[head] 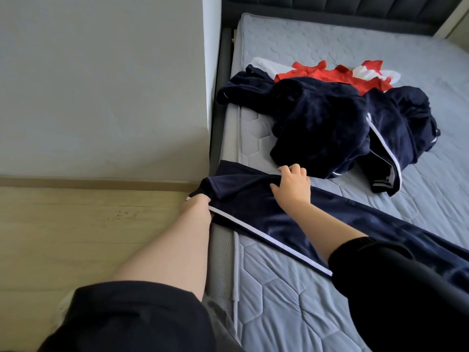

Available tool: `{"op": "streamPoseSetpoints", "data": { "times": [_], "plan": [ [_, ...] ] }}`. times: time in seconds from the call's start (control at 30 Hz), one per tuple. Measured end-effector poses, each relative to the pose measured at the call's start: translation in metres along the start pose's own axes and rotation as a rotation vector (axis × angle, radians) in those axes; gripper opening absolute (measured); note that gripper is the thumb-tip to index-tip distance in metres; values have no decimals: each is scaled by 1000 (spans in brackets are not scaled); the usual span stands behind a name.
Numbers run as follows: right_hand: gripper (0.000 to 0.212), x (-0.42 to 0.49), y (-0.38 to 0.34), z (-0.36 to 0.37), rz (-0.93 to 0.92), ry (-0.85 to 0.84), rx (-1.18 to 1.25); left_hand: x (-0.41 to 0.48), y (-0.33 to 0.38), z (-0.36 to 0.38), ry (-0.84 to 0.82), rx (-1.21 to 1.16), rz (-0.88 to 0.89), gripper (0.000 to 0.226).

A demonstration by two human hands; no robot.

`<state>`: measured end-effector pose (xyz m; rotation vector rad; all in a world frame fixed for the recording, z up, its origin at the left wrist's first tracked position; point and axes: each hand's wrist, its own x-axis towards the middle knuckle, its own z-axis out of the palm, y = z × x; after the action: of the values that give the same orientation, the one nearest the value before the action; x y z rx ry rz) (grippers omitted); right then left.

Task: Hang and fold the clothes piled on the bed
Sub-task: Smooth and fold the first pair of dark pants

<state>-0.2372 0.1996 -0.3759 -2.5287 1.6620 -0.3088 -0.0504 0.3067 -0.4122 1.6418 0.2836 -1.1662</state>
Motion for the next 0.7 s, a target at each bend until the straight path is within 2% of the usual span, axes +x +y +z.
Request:
{"op": "streamPoseSetpoints", "data": {
  "times": [0.1,0.23,0.3,0.37,0.43,0.53,0.6,0.7],
  "plan": [
    [15,3,0,0,-47,-1,90,-1,8,-5,56,-32,-21,12],
    [20,3,-14,11,-301,-192,98,-3,6,-8,63,-91,-26,13],
    [37,6,-26,17,-337,-241,116,-1,3,-11,92,-124,-43,19],
    [63,10,-38,19,-251,-262,247,2,2,-14,140,-147,-87,26],
    [71,15,-44,21,-172,-258,277,6,1,-16,165,-66,-100,31],
    [68,19,-38,26,-145,-316,106,7,1,-20,204,171,-41,19],
    [62,21,-29,28,-104,-317,72,8,3,-17,132,279,-2,11],
    [50,27,-15,29,-39,-246,46,7,7,-17,-28,364,48,25]
  ]
}}
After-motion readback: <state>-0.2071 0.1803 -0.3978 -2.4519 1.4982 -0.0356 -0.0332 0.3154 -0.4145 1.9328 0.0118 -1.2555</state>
